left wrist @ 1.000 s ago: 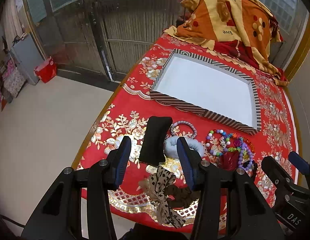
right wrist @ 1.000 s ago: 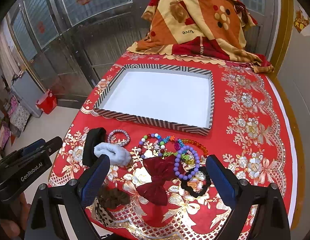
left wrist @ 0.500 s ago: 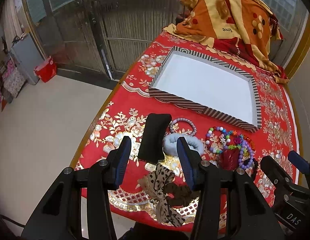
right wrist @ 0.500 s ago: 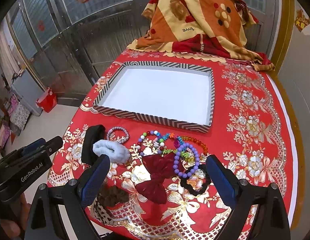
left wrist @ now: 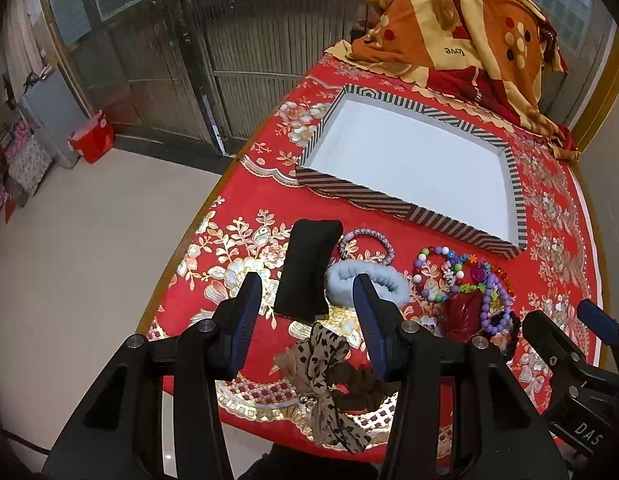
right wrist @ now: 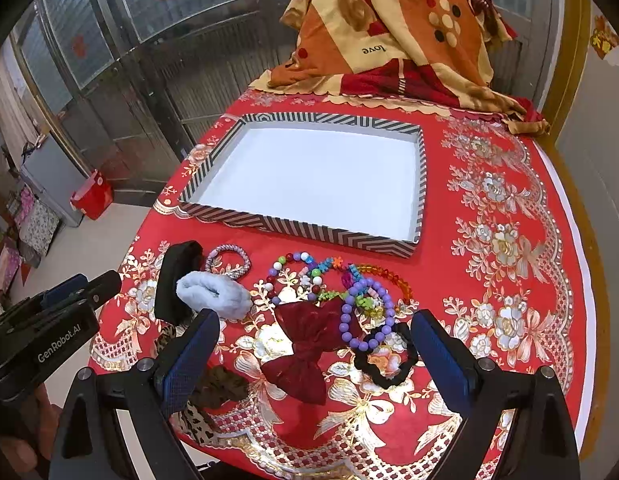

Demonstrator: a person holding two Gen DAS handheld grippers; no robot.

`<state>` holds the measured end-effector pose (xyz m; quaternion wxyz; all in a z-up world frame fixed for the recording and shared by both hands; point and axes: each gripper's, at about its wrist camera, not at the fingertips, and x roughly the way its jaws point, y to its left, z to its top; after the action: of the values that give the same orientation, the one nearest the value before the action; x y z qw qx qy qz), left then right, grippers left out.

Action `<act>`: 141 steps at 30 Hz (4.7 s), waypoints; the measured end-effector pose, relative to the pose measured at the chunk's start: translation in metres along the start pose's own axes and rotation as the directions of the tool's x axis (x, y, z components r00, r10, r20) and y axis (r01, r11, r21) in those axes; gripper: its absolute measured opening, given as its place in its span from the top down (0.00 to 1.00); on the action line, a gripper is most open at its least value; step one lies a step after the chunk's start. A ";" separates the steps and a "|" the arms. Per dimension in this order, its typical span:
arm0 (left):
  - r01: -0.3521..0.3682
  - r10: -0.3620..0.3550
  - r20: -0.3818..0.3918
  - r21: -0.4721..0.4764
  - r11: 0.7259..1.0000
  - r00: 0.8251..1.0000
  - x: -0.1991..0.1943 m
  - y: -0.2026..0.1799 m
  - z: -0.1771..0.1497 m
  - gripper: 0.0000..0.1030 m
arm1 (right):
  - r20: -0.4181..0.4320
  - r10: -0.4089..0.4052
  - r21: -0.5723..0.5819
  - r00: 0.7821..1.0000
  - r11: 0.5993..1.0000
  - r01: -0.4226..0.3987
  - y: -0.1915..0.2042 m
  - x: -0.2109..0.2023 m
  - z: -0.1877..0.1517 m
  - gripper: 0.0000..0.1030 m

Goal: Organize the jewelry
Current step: 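Position the left tool over the leopard bow while the right tool approaches the red bow, then grasp the leopard bow and brown scrunchie with left tool while right tool grasps red bow, then carry both items over the tray while the right tool releases the red bow inside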

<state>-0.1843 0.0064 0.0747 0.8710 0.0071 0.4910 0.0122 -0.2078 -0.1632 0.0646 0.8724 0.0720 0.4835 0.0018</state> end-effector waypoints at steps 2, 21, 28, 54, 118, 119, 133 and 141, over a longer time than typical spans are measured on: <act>0.000 0.000 -0.004 -0.001 1.000 1.000 0.001 0.000 0.000 0.55 | -0.002 0.000 -0.002 1.000 1.000 0.000 0.000 0.001 0.000 0.08; 0.011 -0.011 -0.043 -0.004 1.000 0.999 0.011 0.008 -0.002 0.55 | -0.037 0.018 -0.011 0.999 1.000 -0.019 -0.004 0.012 -0.001 0.08; 0.079 -0.082 -0.118 -0.029 0.996 0.990 0.020 0.023 -0.009 0.55 | -0.054 0.036 -0.015 0.998 0.999 -0.037 -0.011 0.017 -0.006 0.08; 0.350 -0.263 -0.274 0.349 0.869 0.925 0.048 -0.037 -0.071 0.29 | -0.206 0.080 -0.030 0.975 0.996 -0.088 -0.035 0.046 -0.051 0.08; 0.407 -0.336 -0.314 0.195 0.892 0.888 0.072 0.001 0.003 0.81 | -0.274 0.132 -0.059 0.953 0.986 -0.154 0.012 0.117 -0.045 0.50; 0.407 -0.336 -0.315 0.193 0.893 0.887 0.072 0.001 0.004 0.81 | -0.253 0.124 -0.081 0.959 0.985 -0.149 0.015 0.116 -0.046 0.56; 0.420 -0.372 -0.249 0.176 0.890 0.894 0.047 0.005 0.047 0.81 | -0.111 0.304 0.004 0.946 0.952 -0.305 0.000 0.070 0.009 0.83; 0.371 -0.336 -0.189 0.194 0.908 0.923 0.069 -0.003 0.109 0.81 | -0.041 0.292 0.013 0.955 0.956 -0.292 0.009 0.071 0.078 0.83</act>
<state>-0.0549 0.0052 0.0723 0.8124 0.0160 0.5470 -0.2015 -0.1032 -0.1588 0.0466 0.8518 0.1456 0.4860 0.1305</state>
